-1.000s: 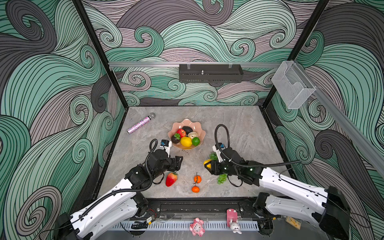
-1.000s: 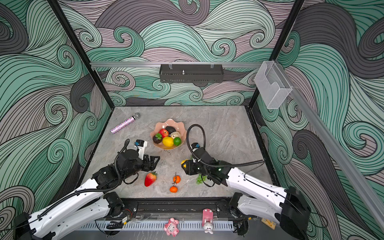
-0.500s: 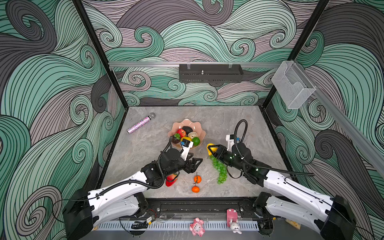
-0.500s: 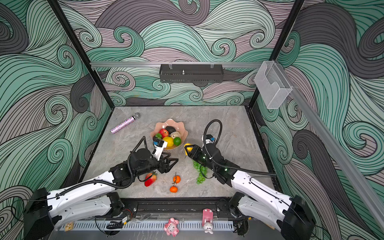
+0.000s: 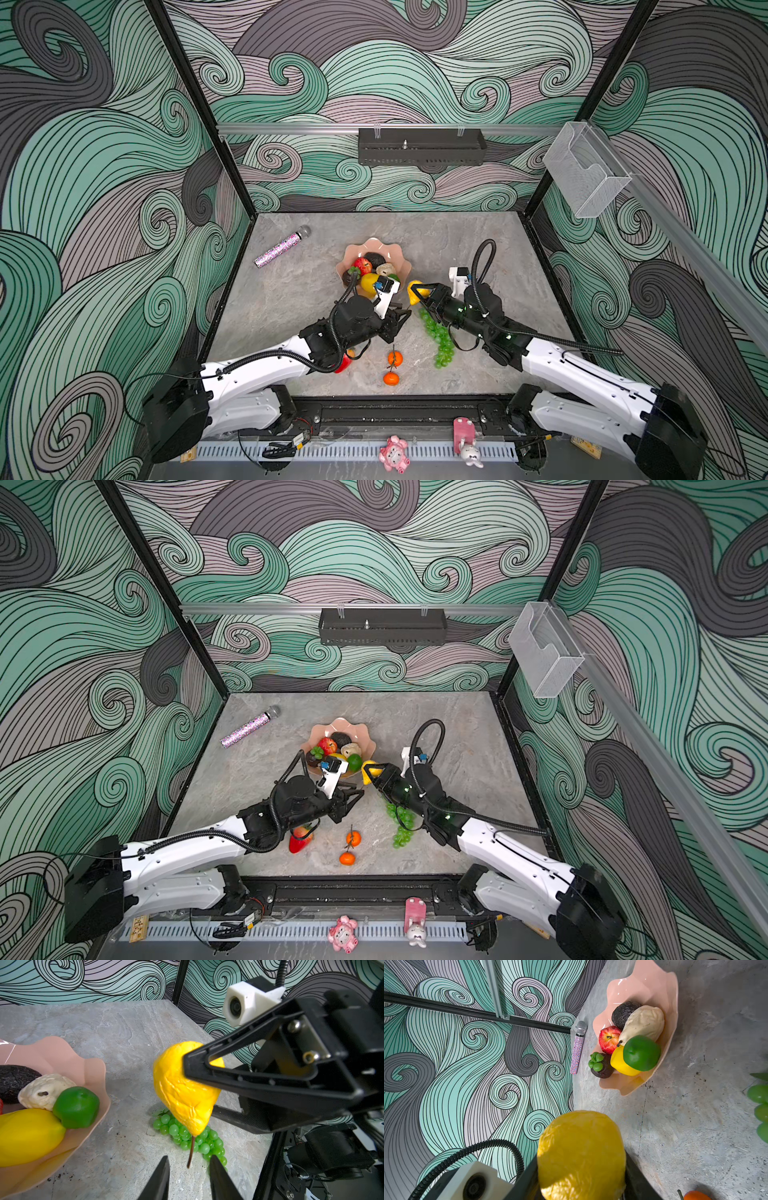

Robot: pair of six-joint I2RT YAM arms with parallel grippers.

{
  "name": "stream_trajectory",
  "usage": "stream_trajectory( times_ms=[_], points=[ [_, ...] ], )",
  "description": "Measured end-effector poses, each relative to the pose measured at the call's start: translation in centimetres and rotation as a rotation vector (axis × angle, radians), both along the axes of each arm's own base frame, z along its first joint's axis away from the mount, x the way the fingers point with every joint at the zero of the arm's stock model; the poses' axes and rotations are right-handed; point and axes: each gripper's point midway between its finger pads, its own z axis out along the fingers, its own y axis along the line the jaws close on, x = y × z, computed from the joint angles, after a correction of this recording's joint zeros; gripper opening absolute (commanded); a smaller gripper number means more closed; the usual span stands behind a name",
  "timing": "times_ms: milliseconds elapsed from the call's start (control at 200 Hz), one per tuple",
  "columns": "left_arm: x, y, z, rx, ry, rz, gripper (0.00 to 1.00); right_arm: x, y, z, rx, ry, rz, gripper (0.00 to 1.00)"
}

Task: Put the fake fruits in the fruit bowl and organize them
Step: 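Carry the pear toward the left gripper while the left gripper approaches, then close the left gripper on the pear's narrow end held by the right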

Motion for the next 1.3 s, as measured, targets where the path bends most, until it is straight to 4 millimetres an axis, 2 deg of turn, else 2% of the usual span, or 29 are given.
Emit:
stream_trajectory(
  times_ms=[80, 295, 465, 565, 625, 745, 836, 901, 1021, 1201, 1301],
  points=[
    [0.1, -0.1, -0.2, 0.002, 0.001, 0.001, 0.26, -0.1, 0.0, -0.1, 0.008, 0.009, 0.003, 0.47],
    [0.2, -0.3, -0.4, 0.01, 0.007, 0.001, 0.2, -0.3, 0.1, 0.2, 0.028, 0.013, 0.008, 0.47],
    [0.3, -0.5, -0.3, 0.007, 0.01, -0.004, 0.0, -0.3, 0.2, 0.3, 0.042, 0.015, 0.008, 0.46],
    [0.2, -0.7, -0.2, 0.012, 0.012, -0.009, 0.0, -0.3, 0.2, 0.3, 0.043, 0.015, 0.008, 0.48],
    [0.2, -0.7, -0.1, 0.018, 0.014, -0.01, 0.0, -0.3, 0.1, 0.3, 0.041, 0.012, 0.009, 0.56],
    [0.2, -0.4, -0.3, 0.062, 0.007, -0.008, 0.0, -0.6, -0.2, -0.3, -0.01, -0.002, 0.017, 0.86],
    [0.5, 0.2, -0.4, 0.135, -0.006, 0.006, 0.0, -0.8, -0.9, -1.3, -0.105, -0.024, 0.031, 0.95],
    [0.7, 0.8, -0.2, 0.2, -0.019, 0.013, 0.0, -0.7, -1.8, -1.9, -0.197, -0.069, 0.044, 0.99],
    [0.7, 1.7, 0.4, 0.31, -0.036, 0.001, 0.0, -0.8, -3.0, -2.2, -0.391, -0.221, 0.115, 0.99],
    [0.0, 3.1, 0.5, 0.439, -0.016, -0.029, 0.0, -1.7, -3.3, -2.4, -0.586, -0.503, 0.265, 0.99],
    [-0.7, 4.0, -0.1, 0.501, 0.015, -0.05, 0.0, -2.8, -3.0, -3.8, -0.64, -0.632, 0.363, 0.98]
  ],
)
